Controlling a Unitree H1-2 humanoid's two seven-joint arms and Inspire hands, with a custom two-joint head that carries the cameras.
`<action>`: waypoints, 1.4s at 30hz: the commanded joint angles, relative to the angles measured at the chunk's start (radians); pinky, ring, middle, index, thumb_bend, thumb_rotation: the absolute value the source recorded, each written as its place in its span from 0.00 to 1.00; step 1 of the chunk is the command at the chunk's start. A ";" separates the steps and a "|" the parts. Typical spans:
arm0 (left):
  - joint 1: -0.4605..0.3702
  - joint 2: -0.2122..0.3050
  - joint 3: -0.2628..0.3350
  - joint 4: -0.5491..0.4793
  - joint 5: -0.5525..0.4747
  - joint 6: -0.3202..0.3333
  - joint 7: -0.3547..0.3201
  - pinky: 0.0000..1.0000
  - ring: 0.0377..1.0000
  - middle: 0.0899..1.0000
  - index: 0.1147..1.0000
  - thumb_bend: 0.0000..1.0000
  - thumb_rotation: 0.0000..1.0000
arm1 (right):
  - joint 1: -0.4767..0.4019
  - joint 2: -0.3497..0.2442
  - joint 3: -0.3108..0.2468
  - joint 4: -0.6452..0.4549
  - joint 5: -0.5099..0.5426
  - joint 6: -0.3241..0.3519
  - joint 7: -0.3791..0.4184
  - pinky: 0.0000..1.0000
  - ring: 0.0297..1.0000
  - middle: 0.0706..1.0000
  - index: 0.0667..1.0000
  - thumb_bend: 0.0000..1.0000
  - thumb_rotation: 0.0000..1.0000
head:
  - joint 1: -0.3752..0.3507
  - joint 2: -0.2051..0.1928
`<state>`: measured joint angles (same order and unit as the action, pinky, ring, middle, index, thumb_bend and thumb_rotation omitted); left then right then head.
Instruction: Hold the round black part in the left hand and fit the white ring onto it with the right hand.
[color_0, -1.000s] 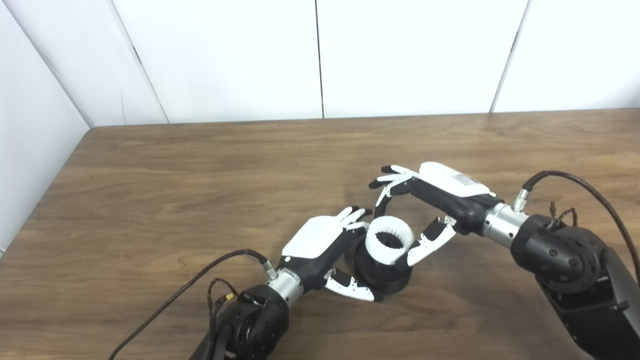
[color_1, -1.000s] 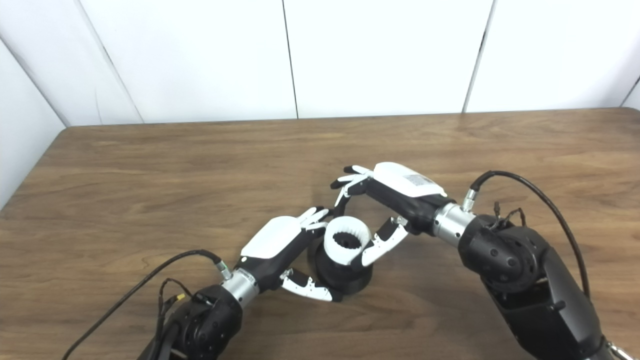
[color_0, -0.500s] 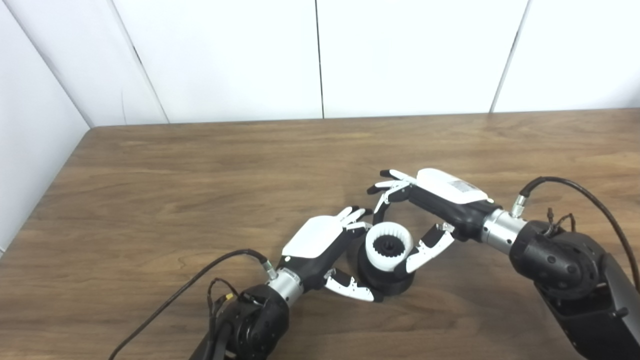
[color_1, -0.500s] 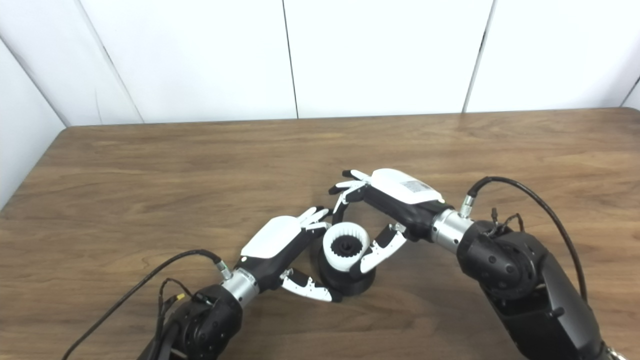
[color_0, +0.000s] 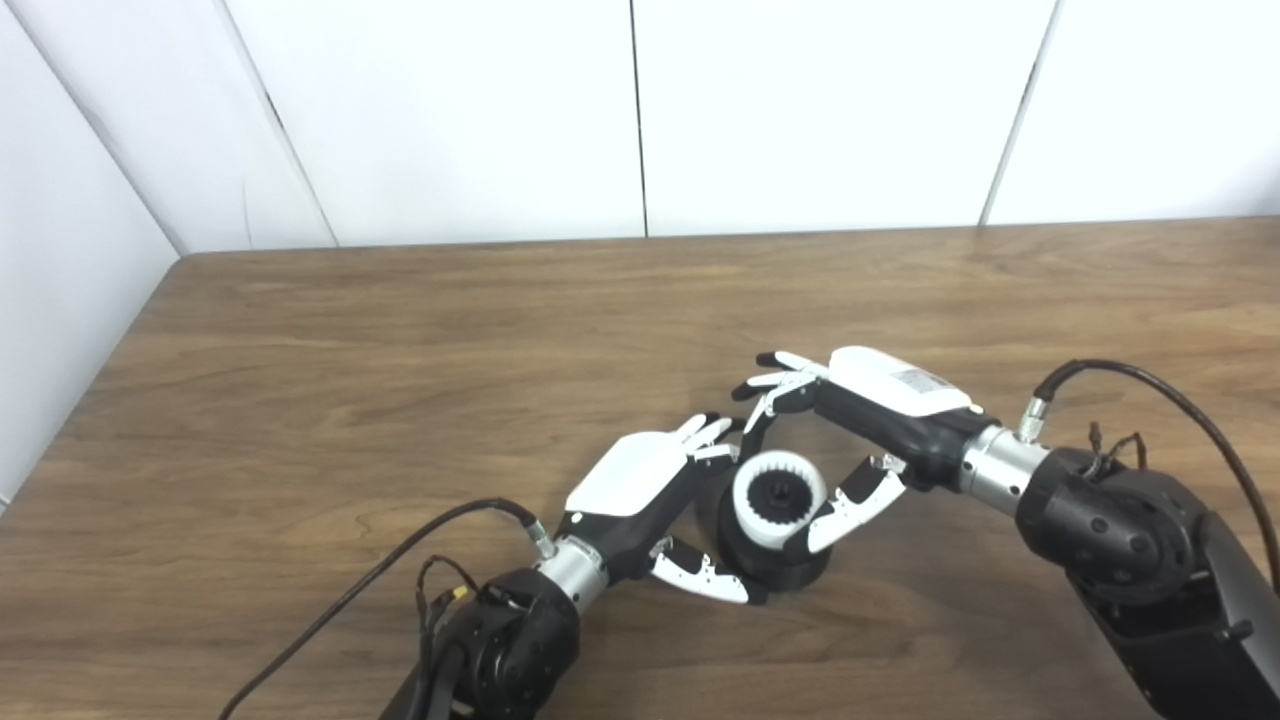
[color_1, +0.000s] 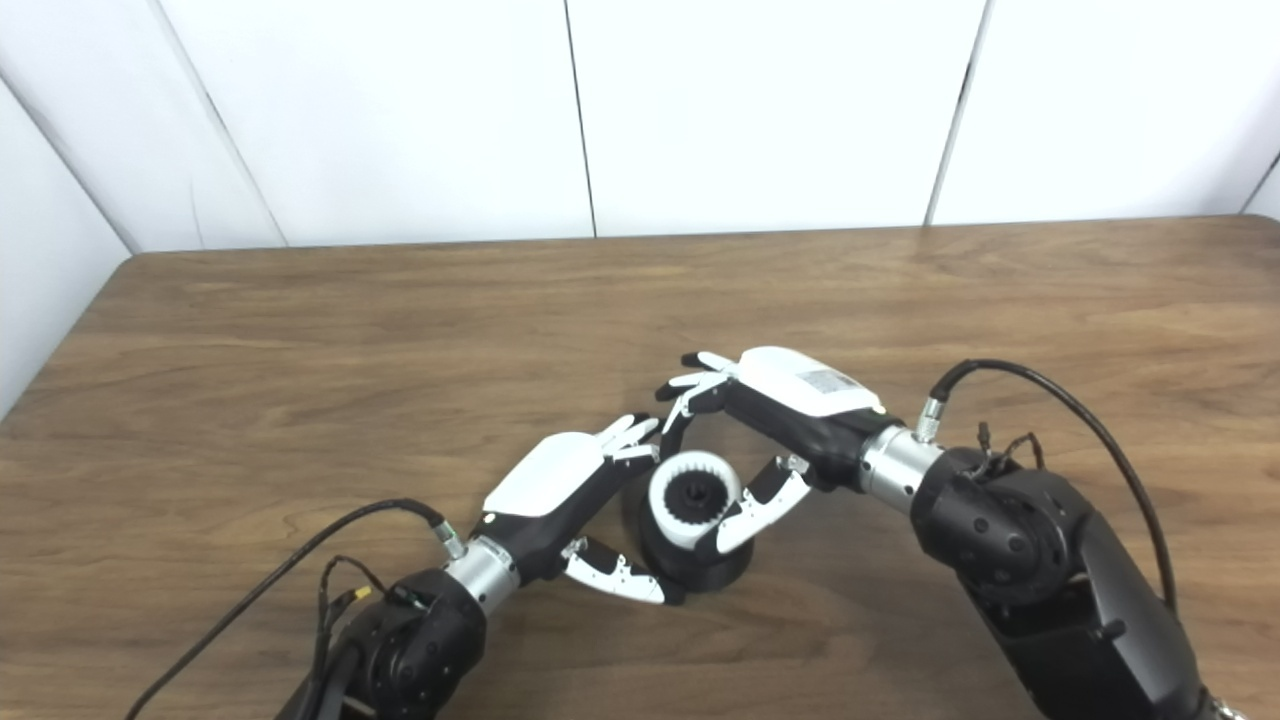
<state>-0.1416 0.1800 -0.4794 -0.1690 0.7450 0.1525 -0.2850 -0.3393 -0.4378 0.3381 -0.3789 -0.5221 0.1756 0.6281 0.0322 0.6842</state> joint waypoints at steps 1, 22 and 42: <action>0.007 0.007 -0.009 0.038 -0.008 0.034 -0.050 0.91 1.00 0.98 0.73 0.95 0.33 | -0.033 -0.013 -0.010 -0.027 0.001 -0.003 0.000 0.85 0.98 0.88 0.68 0.96 0.33 | 0.001 0.001; 0.008 0.008 -0.004 0.032 -0.009 0.040 -0.052 0.92 1.00 0.97 0.76 0.96 0.35 | -0.010 0.018 -0.073 -0.029 0.074 0.005 -0.032 0.82 0.96 0.91 0.84 1.00 0.37 | 0.004 -0.010; 0.061 -0.001 0.082 -0.014 -0.161 0.055 -0.049 0.86 0.97 0.93 0.95 0.94 0.56 | 0.108 0.096 -0.210 0.064 0.287 0.028 -0.149 0.88 0.94 0.95 0.91 0.90 0.52 | -0.014 -0.038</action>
<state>-0.1153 0.1669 -0.4005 -0.1856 0.6137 0.1601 -0.2909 -0.2195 -0.3472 0.1489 -0.3069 -0.2658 0.2148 0.5092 0.0184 0.6458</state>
